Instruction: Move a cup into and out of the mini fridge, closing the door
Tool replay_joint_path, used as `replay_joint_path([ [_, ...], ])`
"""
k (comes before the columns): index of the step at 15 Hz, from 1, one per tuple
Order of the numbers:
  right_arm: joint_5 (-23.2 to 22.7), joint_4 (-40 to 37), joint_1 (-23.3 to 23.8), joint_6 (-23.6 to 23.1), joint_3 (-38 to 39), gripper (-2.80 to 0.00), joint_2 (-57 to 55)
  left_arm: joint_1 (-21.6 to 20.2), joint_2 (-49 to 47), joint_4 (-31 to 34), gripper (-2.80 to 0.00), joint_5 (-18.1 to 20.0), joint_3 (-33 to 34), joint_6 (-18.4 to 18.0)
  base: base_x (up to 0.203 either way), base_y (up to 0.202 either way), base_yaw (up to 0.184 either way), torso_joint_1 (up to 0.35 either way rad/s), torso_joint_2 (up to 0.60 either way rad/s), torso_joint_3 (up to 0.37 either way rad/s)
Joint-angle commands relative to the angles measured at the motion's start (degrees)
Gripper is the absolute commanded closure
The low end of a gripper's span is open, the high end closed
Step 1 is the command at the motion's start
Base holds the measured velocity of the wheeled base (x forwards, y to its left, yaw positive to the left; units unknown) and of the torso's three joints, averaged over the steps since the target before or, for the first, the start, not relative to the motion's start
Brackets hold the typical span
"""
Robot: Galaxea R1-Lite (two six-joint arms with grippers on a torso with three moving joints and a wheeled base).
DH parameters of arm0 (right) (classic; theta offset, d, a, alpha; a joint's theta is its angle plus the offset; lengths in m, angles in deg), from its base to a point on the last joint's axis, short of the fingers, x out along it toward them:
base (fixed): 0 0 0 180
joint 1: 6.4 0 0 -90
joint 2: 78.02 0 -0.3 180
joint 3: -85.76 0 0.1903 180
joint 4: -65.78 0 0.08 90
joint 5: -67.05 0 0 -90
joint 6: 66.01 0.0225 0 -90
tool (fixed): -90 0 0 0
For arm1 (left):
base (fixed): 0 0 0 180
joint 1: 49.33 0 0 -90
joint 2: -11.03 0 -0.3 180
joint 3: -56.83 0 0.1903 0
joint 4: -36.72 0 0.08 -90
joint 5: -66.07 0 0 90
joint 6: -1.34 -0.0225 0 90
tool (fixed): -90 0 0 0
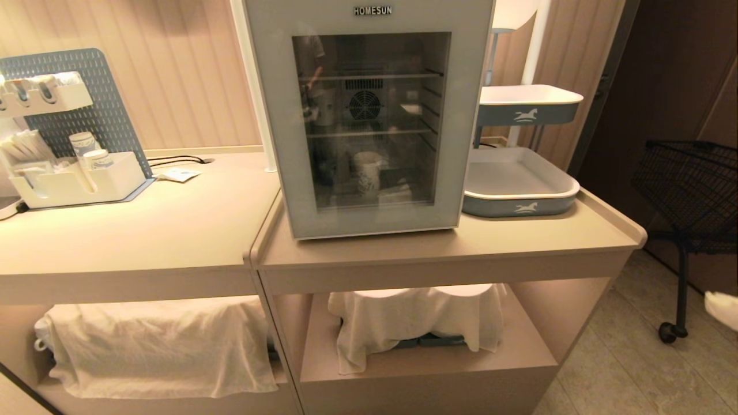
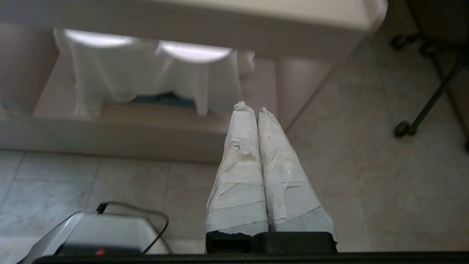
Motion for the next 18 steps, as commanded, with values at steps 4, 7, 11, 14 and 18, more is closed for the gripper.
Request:
replay_joint_path([
  [4, 0.1, -11.7, 2.2, 3.6, 14.6, 0.00, 37.8, 0.0, 0.0, 0.0, 0.00, 0.0, 0.1, 0.0, 0.000, 0.000, 0.000, 0.000, 0.00, 0.000],
  [7, 1.8, -6.2, 2.7, 3.9, 22.2, 0.00, 44.5, 0.0, 0.1, 0.0, 0.00, 0.0, 0.1, -0.1, 0.000, 0.000, 0.000, 0.000, 0.00, 0.000],
  [11, -3.4, -1.2, 2.6, 4.3, 25.4, 0.00, 51.3, 0.0, 0.0, 0.0, 0.00, 0.0, 0.1, 0.0, 0.000, 0.000, 0.000, 0.000, 0.00, 0.000],
  [14, -3.5, -3.1, 2.7, 4.4, 25.4, 0.00, 51.1, 0.0, 0.0, 0.0, 0.00, -0.1, 0.1, 0.0, 0.000, 0.000, 0.000, 0.000, 0.00, 0.000],
  [18, -3.4, -3.1, 2.7, 6.0, 25.5, 0.00, 51.1, 0.0, 0.0, 0.0, 0.00, 0.0, 0.1, 0.0, 0.000, 0.000, 0.000, 0.000, 0.00, 0.000],
])
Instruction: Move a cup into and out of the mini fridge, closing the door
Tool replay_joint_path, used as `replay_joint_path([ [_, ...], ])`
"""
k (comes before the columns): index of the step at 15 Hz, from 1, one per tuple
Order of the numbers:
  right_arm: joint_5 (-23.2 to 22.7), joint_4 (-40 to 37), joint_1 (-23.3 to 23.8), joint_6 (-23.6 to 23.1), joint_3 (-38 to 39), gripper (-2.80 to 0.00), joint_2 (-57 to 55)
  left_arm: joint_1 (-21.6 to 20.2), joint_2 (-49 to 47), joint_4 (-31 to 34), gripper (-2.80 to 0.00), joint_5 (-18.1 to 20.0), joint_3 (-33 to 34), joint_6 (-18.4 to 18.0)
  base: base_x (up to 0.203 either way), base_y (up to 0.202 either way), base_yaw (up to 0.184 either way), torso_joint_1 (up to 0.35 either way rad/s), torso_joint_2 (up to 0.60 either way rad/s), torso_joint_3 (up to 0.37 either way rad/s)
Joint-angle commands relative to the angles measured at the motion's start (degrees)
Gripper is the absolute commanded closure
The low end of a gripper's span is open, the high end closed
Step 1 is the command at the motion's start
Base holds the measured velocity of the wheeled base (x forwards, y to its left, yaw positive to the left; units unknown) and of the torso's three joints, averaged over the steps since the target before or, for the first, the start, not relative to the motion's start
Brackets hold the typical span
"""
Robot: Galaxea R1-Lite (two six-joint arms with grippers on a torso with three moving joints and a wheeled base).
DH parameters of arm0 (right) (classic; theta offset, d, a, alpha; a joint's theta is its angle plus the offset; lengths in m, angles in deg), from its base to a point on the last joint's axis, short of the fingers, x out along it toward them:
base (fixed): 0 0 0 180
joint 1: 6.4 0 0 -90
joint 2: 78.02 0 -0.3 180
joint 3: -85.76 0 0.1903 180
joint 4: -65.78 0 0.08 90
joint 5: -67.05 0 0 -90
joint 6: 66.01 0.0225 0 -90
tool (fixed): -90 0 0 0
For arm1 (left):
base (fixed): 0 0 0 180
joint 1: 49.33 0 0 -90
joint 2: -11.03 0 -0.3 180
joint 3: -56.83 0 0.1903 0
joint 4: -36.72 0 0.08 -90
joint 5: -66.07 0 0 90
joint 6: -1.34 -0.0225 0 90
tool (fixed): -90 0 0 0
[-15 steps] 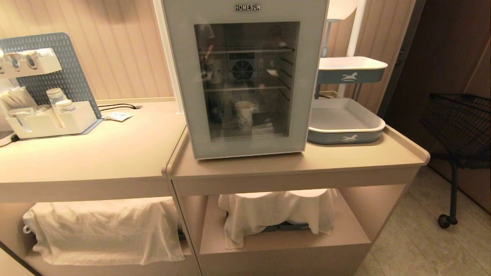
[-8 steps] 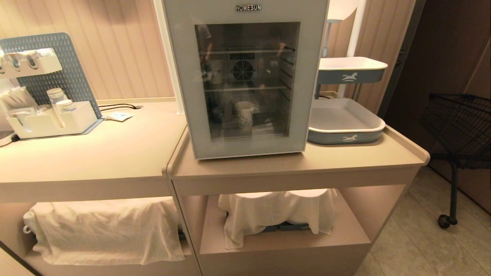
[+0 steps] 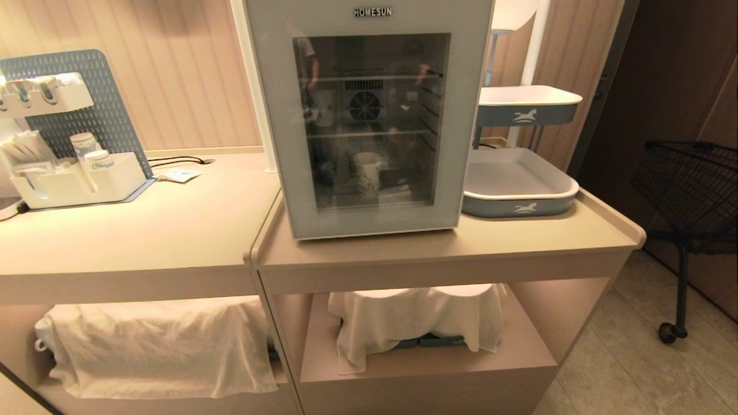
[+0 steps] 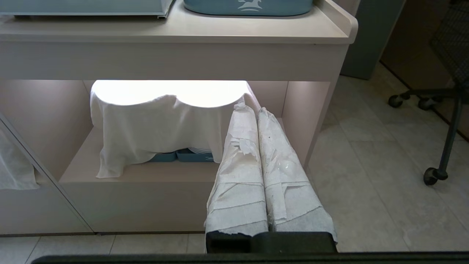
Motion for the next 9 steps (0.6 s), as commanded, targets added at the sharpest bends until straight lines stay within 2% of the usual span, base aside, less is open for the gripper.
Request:
replay_joint_path([
  [1, 0.0, 0.2, 0.0, -0.1, 0.0, 0.00, 0.1, 0.0, 0.1, 0.0, 0.00, 0.0, 0.1, 0.0, 0.000, 0.000, 0.000, 0.000, 0.00, 0.000],
  [9, 0.0, 0.1, 0.0, 0.7, 0.0, 0.00, 0.1, 0.0, 0.1, 0.0, 0.00, 0.0, 0.1, 0.0, 0.000, 0.000, 0.000, 0.000, 0.00, 0.000],
])
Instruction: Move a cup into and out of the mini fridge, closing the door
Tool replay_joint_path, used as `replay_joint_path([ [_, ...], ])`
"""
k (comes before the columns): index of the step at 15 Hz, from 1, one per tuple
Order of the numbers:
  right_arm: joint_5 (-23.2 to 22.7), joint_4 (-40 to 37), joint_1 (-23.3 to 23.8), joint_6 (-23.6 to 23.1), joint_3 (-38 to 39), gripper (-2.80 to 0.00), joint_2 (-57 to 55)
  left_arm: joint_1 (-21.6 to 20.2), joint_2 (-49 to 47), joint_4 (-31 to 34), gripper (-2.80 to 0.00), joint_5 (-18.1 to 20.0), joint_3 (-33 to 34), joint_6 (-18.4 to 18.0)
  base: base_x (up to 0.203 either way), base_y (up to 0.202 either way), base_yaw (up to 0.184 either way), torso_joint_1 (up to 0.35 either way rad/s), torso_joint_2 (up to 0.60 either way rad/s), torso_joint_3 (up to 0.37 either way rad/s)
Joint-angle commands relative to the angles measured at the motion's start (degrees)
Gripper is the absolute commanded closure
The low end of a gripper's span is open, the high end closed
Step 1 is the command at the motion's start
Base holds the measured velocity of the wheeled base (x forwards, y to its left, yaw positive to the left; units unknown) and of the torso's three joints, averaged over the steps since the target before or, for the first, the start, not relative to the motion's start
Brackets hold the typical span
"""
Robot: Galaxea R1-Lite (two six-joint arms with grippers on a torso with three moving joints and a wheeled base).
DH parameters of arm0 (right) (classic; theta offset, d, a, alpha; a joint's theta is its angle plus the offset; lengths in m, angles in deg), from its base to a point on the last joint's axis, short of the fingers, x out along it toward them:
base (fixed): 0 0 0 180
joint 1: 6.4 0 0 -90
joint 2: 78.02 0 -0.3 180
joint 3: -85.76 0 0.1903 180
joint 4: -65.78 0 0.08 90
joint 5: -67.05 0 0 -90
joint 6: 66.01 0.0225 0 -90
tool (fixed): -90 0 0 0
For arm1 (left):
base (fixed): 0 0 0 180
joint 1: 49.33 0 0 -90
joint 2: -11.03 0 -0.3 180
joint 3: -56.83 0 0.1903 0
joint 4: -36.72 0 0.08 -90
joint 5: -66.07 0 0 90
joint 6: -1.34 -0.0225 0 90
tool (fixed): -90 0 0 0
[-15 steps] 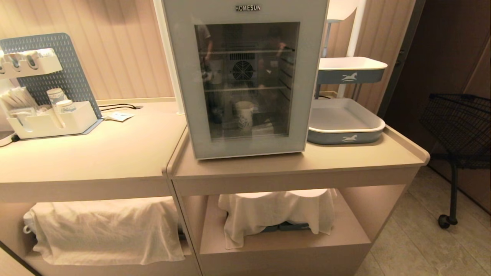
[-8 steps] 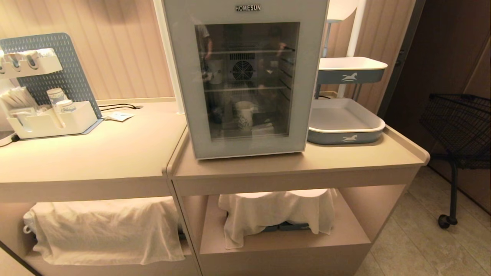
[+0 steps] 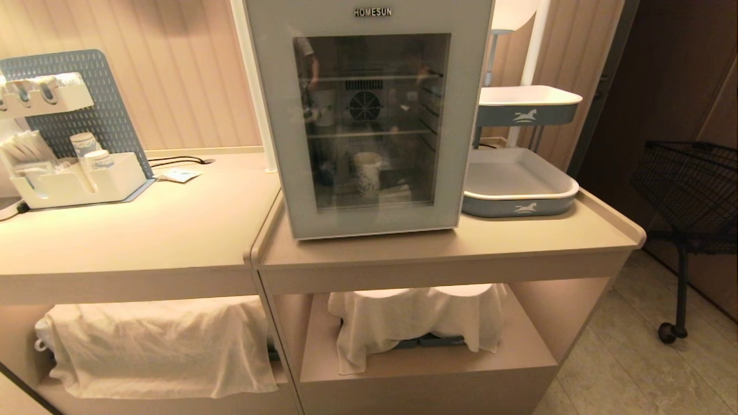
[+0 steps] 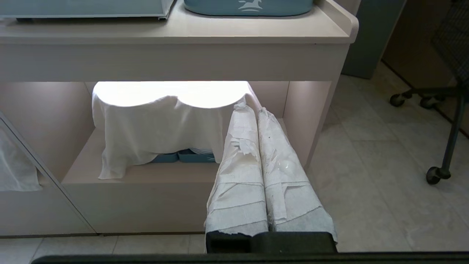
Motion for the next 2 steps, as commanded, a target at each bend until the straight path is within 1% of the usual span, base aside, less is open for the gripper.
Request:
replay_joint_path([
  [1, 0.0, 0.0, 0.0, 0.1, 0.0, 0.00, 0.0, 0.0, 0.0, 0.0, 0.00, 0.0, 0.1, 0.0, 0.000, 0.000, 0.000, 0.000, 0.00, 0.000],
  [2, -0.1, 0.0, 0.0, 0.0, 0.0, 0.00, 0.0, 0.0, 0.0, 0.0, 0.00, 0.0, 0.1, 0.0, 0.000, 0.000, 0.000, 0.000, 0.00, 0.000],
])
